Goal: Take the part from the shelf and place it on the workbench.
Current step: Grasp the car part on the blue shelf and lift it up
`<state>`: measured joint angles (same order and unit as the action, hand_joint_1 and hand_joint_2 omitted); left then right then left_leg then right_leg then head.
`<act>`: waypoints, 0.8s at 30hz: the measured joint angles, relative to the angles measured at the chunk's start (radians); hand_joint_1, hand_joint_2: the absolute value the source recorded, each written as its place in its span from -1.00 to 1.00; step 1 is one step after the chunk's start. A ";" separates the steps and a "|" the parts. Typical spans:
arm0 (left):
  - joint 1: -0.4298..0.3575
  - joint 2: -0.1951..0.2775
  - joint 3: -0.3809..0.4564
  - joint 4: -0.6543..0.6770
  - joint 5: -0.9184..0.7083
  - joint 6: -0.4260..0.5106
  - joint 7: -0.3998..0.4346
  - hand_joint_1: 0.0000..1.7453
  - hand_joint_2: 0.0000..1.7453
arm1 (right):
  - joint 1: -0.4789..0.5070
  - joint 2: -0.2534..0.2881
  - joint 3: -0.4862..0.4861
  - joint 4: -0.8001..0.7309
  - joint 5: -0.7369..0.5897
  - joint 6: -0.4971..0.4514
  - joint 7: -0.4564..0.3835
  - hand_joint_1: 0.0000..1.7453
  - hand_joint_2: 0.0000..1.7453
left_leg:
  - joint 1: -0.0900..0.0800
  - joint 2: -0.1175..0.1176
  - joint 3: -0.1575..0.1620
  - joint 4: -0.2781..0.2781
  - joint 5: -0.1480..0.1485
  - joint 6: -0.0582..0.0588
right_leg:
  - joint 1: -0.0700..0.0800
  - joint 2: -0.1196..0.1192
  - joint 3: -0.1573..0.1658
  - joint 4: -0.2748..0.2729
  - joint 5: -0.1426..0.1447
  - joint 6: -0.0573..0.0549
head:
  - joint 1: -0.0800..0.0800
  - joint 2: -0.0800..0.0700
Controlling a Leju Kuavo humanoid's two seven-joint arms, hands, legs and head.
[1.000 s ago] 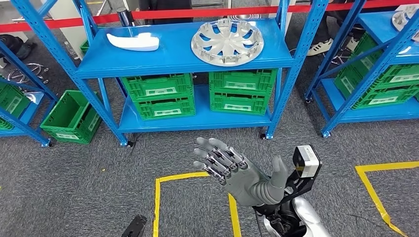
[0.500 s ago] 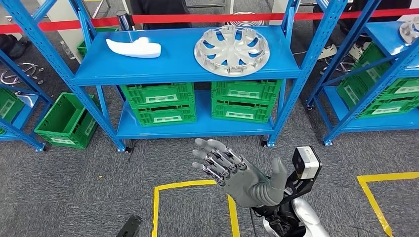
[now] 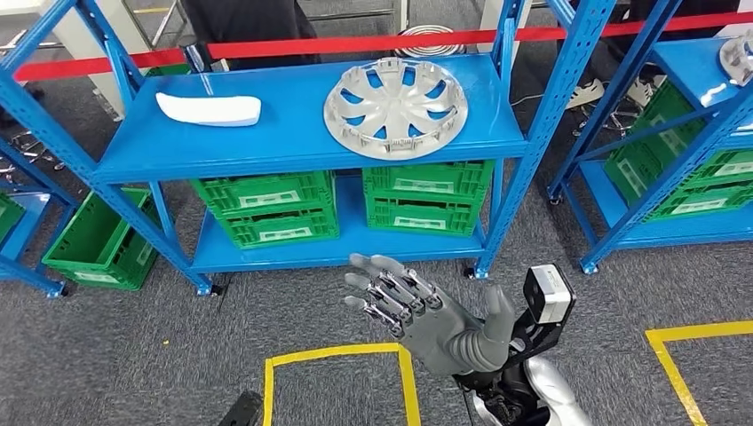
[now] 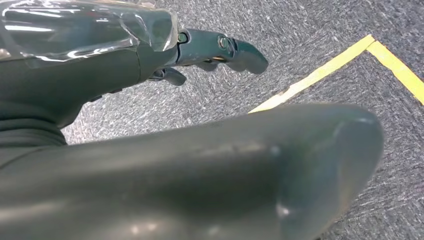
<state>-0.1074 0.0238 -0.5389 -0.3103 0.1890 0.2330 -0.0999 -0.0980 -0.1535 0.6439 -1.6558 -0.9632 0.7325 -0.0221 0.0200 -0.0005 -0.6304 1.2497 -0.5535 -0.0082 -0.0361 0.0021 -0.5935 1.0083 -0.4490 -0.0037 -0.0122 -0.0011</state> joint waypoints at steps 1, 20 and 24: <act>0.002 0.001 0.000 0.000 0.000 0.000 0.000 -1.00 -1.00 | 0.000 0.000 0.000 0.000 0.000 0.000 0.000 -1.00 -1.00 | 0.000 0.000 -0.041 0.037 -0.039 -0.001 | 0.002 0.003 0.013 0.000 -0.011 -0.001 | 0.000 0.000; 0.006 -0.001 0.000 0.005 -0.008 0.010 -0.007 -1.00 -1.00 | -0.003 -0.001 0.000 -0.001 0.007 -0.015 -0.017 -1.00 -1.00 | -0.038 -0.031 0.068 -0.270 0.118 0.081 | 0.020 0.009 -0.058 0.142 -0.116 0.050 | 0.005 0.000; 0.006 -0.003 0.000 0.006 -0.011 0.011 -0.007 -1.00 -1.00 | -0.002 -0.004 -0.001 -0.002 0.009 -0.018 -0.023 -1.00 -1.00 | -0.042 -0.034 0.093 -0.259 0.086 0.059 | 0.024 0.002 -0.010 -0.004 0.003 0.028 | 0.004 0.000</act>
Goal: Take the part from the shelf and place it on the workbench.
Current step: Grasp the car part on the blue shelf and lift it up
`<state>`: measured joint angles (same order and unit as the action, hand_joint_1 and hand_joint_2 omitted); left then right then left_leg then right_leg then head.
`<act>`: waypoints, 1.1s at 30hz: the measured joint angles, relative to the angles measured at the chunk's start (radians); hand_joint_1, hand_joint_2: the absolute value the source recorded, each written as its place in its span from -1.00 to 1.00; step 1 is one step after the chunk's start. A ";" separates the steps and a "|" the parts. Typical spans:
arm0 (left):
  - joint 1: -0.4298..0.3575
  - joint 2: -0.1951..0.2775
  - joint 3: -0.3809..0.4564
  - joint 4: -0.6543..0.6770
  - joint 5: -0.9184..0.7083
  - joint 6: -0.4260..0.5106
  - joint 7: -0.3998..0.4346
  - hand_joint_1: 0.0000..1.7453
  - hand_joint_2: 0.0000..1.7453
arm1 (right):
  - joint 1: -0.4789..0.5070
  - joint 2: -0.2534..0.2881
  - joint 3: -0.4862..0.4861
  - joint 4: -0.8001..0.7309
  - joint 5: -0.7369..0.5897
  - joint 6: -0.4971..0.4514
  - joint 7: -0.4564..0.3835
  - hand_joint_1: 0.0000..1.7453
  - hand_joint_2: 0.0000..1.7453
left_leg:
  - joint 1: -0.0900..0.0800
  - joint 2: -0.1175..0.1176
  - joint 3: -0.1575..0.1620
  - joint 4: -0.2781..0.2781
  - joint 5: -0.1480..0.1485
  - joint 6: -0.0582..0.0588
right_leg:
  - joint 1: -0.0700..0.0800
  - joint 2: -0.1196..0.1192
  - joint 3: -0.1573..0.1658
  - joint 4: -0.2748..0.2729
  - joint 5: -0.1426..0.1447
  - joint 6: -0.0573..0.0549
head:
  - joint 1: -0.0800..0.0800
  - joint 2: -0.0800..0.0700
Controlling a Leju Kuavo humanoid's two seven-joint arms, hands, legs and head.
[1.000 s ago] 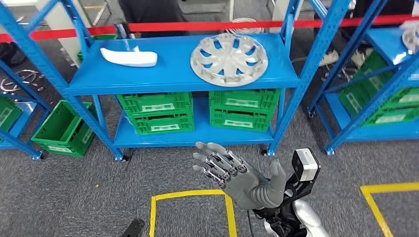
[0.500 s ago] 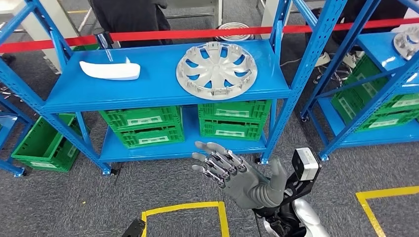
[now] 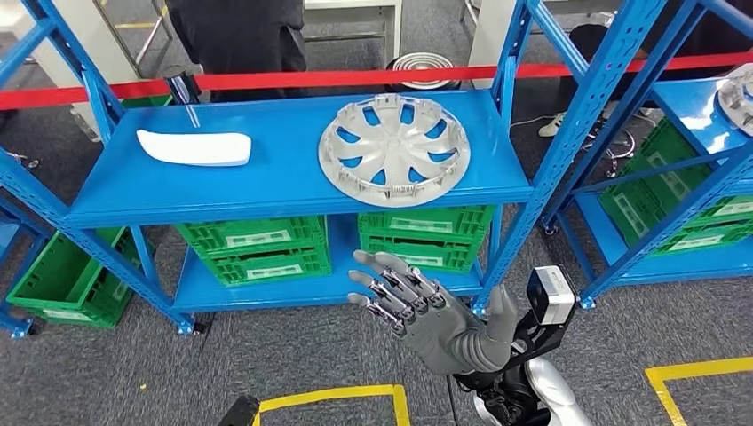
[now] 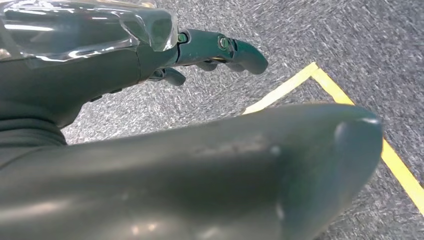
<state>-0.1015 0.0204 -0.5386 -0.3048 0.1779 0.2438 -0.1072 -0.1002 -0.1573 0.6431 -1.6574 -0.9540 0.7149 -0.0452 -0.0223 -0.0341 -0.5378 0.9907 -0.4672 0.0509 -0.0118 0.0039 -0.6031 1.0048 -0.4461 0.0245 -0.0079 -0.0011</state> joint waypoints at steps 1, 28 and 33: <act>0.000 0.000 0.000 0.000 -0.001 0.000 0.000 -1.00 -1.00 | 0.000 0.000 0.000 -0.001 0.001 0.000 -0.002 -1.00 -1.00 | 0.000 0.000 0.001 0.004 -0.004 -0.005 | 0.000 0.000 0.006 -0.002 -0.001 -0.015 | -0.001 0.000; 0.000 0.003 0.000 0.000 -0.017 -0.004 0.001 -1.00 -1.00 | 0.008 0.025 -0.009 -0.013 0.061 0.030 -0.039 -1.00 -1.00 | 0.020 -0.032 -0.040 -0.011 0.047 -0.008 | -0.007 -0.004 -0.013 0.070 -0.043 0.014 | 0.000 0.000; 0.001 0.004 0.000 0.000 -0.021 -0.008 0.001 -1.00 -1.00 | 0.005 0.029 -0.009 -0.012 0.054 0.031 -0.038 -1.00 -1.00 | 0.018 -0.032 -0.045 0.007 0.026 -0.029 | -0.007 -0.001 0.021 -0.001 -0.006 -0.025 | -0.001 0.000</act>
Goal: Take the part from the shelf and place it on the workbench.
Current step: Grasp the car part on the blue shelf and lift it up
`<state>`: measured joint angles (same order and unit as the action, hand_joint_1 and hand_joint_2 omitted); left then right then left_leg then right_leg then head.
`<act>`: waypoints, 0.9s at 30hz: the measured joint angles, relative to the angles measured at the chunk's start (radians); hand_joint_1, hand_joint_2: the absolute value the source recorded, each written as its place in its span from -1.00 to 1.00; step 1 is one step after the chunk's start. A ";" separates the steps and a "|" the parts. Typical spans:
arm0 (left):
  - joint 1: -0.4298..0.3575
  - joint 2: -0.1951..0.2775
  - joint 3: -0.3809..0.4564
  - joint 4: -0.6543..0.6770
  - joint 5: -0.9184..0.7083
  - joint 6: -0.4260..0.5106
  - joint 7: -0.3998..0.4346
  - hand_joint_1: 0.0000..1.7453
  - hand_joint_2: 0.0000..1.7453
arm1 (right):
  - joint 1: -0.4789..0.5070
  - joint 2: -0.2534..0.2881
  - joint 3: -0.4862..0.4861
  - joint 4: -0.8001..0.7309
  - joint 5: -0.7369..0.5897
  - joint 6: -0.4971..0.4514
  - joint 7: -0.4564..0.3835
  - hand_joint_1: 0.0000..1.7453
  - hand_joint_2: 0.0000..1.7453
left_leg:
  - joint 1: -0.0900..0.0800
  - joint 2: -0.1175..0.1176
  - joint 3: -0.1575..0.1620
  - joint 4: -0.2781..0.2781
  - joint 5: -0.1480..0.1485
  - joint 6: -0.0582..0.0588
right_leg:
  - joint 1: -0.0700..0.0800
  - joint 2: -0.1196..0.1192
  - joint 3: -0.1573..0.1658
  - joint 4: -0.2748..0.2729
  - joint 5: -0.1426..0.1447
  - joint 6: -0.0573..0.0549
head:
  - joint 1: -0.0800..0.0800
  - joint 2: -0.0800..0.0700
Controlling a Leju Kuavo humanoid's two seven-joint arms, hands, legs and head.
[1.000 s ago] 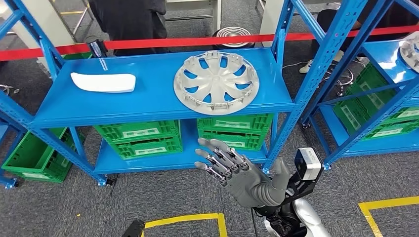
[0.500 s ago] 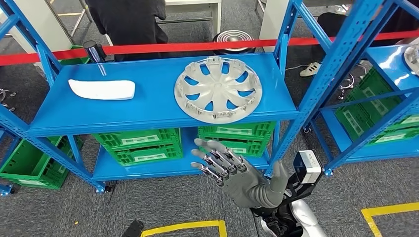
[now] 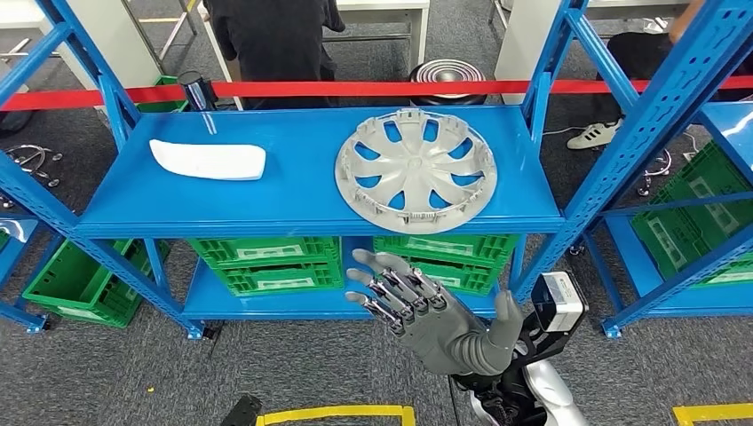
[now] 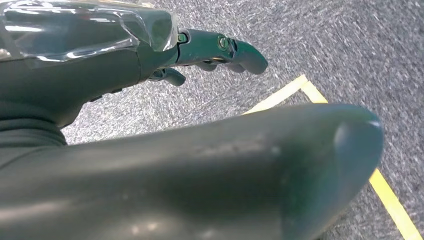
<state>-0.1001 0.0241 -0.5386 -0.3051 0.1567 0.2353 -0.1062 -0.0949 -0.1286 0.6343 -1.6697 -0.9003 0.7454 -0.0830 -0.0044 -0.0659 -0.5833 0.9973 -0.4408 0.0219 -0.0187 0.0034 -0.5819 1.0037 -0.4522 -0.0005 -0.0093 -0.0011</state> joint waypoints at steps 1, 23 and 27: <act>0.000 0.000 0.000 0.000 0.000 0.000 0.000 -1.00 -1.00 | 0.000 0.001 0.000 0.000 0.000 0.000 0.001 -1.00 -1.00 | 0.001 0.010 -0.005 0.015 -0.011 -0.005 | -0.003 0.000 0.003 -0.001 0.000 -0.005 | -0.002 0.000; 0.000 0.000 0.000 0.000 -0.014 0.013 0.000 -1.00 -1.00 | 0.005 0.005 0.000 0.013 0.000 0.005 0.010 -1.00 -1.00 | 0.005 0.051 0.075 -0.040 -0.031 0.034 | -0.008 -0.006 -0.137 0.254 -0.083 0.033 | 0.004 0.000; -0.002 -0.003 0.000 0.001 -0.020 0.012 0.002 -1.00 -1.00 | 0.005 0.001 0.001 0.018 0.001 0.006 0.010 -1.00 -1.00 | 0.006 0.043 0.106 -0.031 -0.067 0.007 | -0.010 -0.006 -0.060 0.017 0.039 0.046 | 0.004 0.000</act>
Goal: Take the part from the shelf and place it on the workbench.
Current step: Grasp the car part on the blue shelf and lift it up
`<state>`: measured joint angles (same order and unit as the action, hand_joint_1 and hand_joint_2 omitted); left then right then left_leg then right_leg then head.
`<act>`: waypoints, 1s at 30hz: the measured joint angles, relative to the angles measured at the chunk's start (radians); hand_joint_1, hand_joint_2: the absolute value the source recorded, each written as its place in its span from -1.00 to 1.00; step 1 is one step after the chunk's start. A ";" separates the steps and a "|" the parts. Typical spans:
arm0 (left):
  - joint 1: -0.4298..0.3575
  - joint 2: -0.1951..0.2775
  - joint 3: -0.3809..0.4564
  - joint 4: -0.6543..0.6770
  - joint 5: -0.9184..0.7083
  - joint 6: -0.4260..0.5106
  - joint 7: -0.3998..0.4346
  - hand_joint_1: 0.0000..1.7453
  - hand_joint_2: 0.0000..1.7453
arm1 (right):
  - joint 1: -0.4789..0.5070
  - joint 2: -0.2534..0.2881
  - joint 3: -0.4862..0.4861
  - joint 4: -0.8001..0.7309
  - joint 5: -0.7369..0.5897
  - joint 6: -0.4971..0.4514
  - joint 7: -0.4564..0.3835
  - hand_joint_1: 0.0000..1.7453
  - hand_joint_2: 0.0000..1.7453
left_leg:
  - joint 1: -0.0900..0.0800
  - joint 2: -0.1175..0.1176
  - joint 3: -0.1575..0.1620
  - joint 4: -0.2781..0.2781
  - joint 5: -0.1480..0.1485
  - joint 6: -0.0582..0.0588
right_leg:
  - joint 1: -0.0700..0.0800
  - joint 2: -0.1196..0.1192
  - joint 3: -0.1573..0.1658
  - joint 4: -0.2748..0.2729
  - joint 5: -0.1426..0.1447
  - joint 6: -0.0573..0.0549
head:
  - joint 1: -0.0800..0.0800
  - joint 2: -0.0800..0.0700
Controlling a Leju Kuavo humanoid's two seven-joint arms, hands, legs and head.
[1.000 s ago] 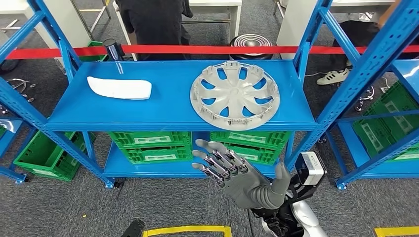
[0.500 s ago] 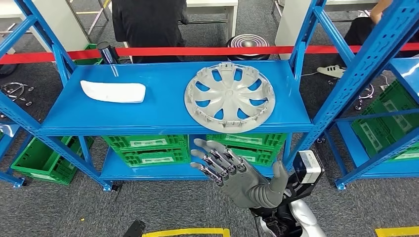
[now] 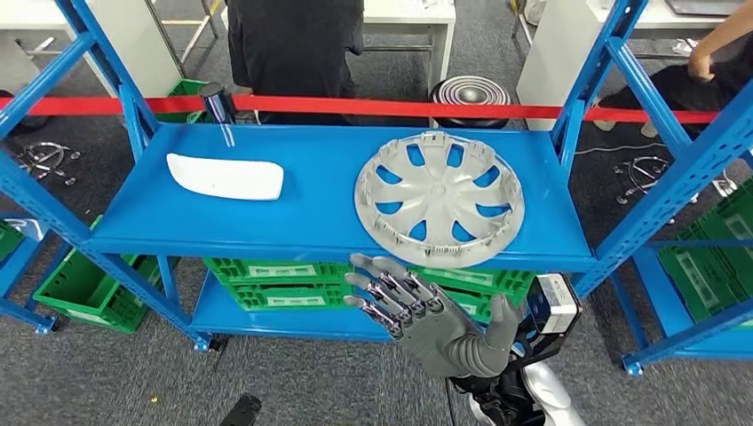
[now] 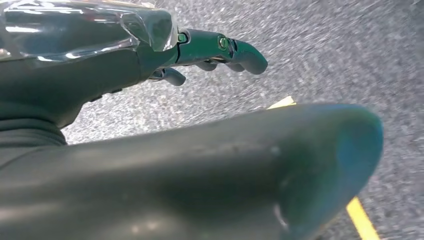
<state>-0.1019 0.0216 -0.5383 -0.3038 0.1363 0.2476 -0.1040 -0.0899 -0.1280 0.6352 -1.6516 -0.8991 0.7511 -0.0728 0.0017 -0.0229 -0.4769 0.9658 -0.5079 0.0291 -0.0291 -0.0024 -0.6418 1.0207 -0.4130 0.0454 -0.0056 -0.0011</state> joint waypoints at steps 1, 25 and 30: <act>0.000 0.000 0.000 0.000 -0.001 0.000 0.001 -1.00 -1.00 | 0.000 -0.001 0.000 0.001 0.000 0.000 0.000 -1.00 -1.00 | -0.001 0.000 -0.003 0.003 -0.006 -0.006 | 0.002 0.001 0.001 -0.010 0.006 -0.013 | -0.001 0.000; -0.007 0.002 0.000 0.001 -0.023 -0.009 0.010 -1.00 -1.00 | -0.004 -0.007 0.001 0.020 0.094 -0.076 0.011 -1.00 1.00 | -0.004 0.019 -0.093 -0.015 0.099 0.028 | 0.013 0.004 -0.069 0.259 -0.166 -0.047 | -0.001 0.000; -0.002 0.000 0.001 0.001 -0.022 -0.011 0.006 -1.00 -1.00 | -0.009 -0.017 -0.006 0.024 0.557 -0.346 -0.013 -1.00 1.00 | -0.001 0.010 -0.098 0.021 0.070 -0.003 | -0.004 0.002 0.032 0.020 -0.052 -0.005 | -0.001 0.000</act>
<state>-0.1037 0.0213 -0.5373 -0.3028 0.1144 0.2365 -0.0977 -0.0985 -0.1449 0.6289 -1.6273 -0.3424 0.4050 -0.0855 0.0010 -0.0126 -0.5745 0.9864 -0.4377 0.0264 -0.0327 -0.0002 -0.6102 1.0412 -0.4647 0.0408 -0.0064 -0.0011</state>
